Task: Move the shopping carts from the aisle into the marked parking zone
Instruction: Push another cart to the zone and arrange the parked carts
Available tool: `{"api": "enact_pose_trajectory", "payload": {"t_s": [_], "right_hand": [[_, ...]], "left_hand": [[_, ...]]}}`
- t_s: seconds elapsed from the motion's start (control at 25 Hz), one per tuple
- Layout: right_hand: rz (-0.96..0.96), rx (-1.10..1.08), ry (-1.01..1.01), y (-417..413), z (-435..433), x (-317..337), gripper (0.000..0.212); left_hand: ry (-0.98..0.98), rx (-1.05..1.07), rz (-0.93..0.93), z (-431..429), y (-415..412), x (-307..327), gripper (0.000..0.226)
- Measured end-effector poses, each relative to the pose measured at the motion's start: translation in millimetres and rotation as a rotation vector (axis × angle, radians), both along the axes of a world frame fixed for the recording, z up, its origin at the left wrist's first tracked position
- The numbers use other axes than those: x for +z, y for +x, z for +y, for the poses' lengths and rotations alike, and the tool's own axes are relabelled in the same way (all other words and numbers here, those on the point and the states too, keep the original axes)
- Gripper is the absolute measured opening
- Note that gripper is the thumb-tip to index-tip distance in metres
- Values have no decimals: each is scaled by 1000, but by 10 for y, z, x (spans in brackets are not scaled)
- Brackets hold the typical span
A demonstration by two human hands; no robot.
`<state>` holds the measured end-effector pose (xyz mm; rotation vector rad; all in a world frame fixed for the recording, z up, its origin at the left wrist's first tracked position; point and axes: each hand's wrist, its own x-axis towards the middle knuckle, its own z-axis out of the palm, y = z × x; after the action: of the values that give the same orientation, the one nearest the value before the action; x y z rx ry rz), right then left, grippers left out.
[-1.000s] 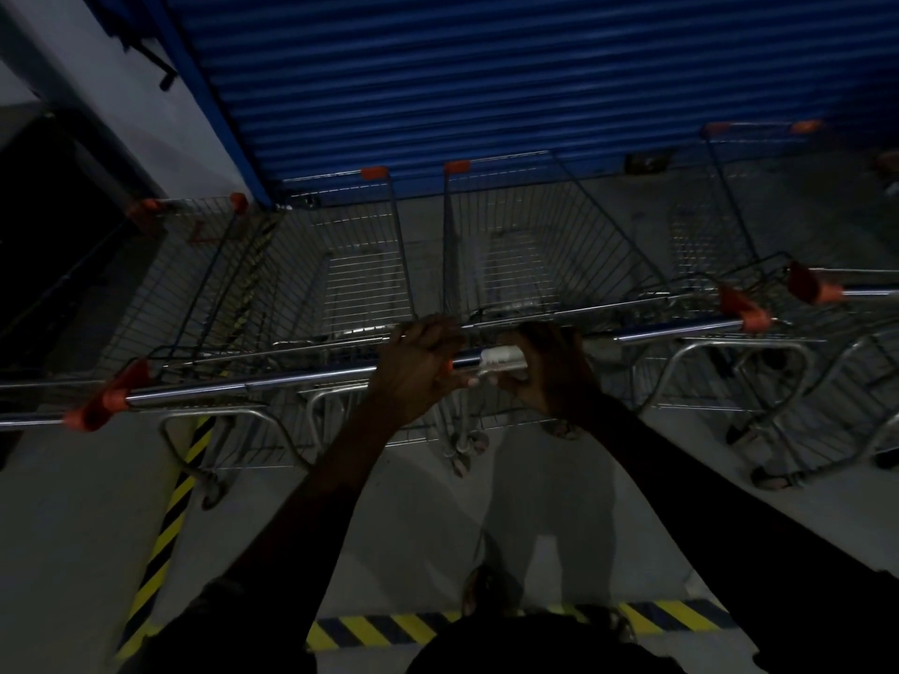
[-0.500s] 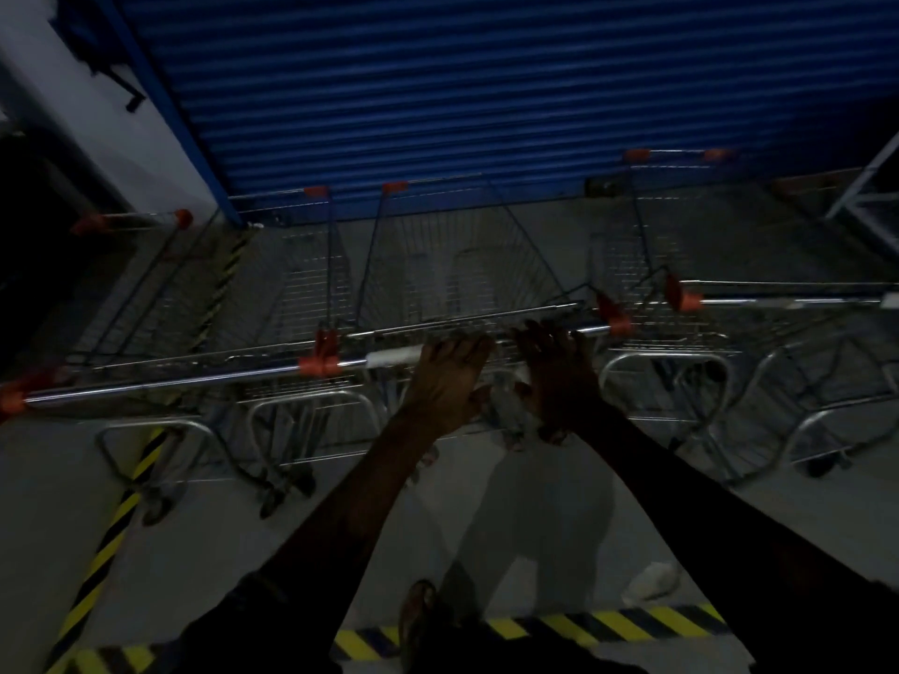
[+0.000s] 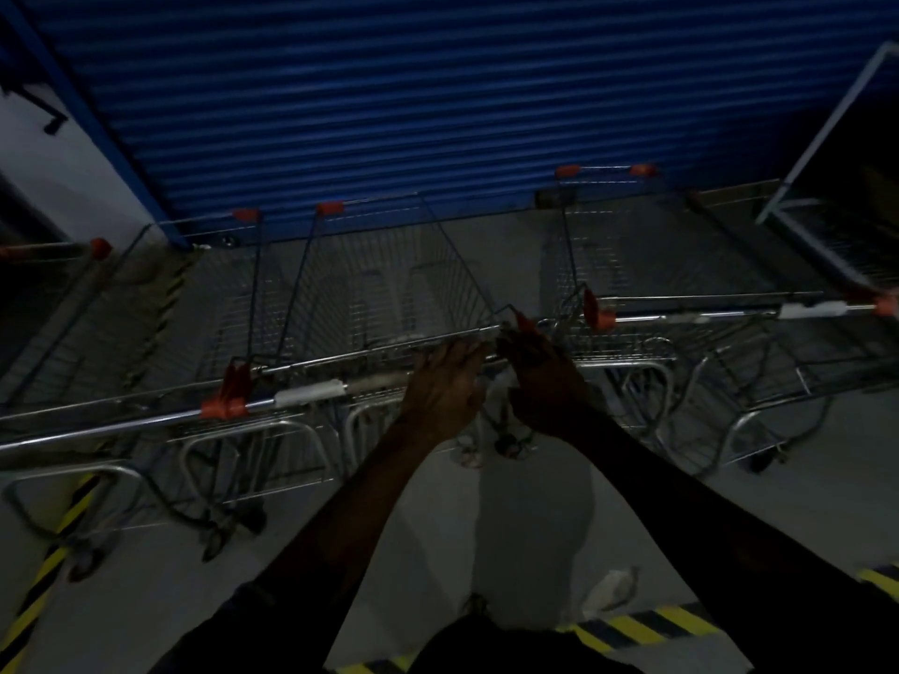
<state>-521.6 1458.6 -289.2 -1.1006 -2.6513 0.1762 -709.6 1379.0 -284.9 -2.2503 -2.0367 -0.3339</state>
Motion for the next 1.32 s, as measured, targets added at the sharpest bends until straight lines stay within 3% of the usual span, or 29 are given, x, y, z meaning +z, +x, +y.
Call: {"api": "enact_pose_trajectory", "payload": {"t_s": [0.12, 0.24, 0.36, 0.52, 0.72, 0.96, 1.12, 1.32], "right_hand": [[88, -102, 118, 244, 264, 126, 70], [39, -264, 182, 656, 543, 219, 70], [15, -388, 127, 1062, 815, 191, 60], [-95, -306, 147, 1663, 1144, -76, 73], [-128, -329, 144, 2170, 1719, -263, 57], [-59, -219, 14, 2159, 1923, -317, 61], [36, -195, -72, 1977, 1835, -394, 68], [121, -210, 20, 1775, 1732, -323, 58]], "left_hand": [[103, -111, -140, 354, 255, 115, 62], [214, -258, -163, 715, 554, 114, 53], [126, -288, -116, 995, 915, 116, 68], [58, -325, -88, 1264, 1400, 22, 72], [-46, -197, 13, 1669, 1918, -187, 67], [-139, 160, -57, 1739, 2176, -191, 67], [-8, 193, 5, 1704, 2114, -152, 47], [85, 232, 117, 1612, 1974, -171, 38]]}}
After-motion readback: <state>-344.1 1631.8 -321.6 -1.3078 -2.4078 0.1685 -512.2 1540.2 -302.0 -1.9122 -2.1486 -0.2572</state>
